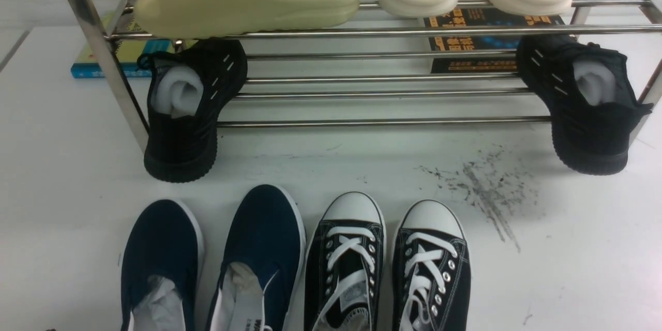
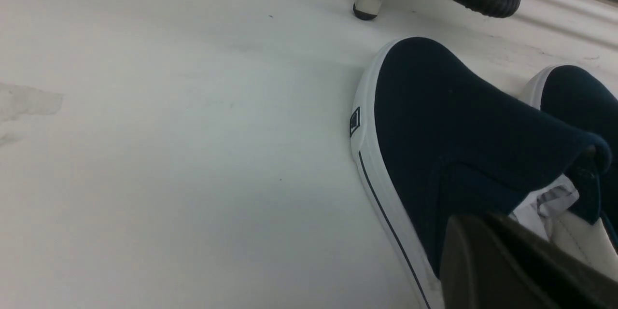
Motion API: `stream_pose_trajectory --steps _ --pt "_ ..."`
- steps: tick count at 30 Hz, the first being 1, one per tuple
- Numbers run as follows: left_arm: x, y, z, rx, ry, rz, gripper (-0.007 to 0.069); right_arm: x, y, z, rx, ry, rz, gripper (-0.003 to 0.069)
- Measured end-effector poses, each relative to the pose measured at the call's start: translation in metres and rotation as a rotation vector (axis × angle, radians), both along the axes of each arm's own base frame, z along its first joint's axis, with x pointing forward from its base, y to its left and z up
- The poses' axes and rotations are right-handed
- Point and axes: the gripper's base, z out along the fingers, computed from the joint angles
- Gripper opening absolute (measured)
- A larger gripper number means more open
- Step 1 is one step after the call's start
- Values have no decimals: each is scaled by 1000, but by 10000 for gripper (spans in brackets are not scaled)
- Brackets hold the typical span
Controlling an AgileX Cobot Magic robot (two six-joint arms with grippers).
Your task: Take the shoes off the shelf with your hand on the white table.
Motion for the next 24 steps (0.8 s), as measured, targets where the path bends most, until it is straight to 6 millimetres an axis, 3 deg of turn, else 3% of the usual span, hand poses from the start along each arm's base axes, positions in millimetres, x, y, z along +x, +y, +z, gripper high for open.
stream_pose_trajectory --steps 24 --pt "0 0 0 0 0 0 52 0 0 0 0 0 0 239"
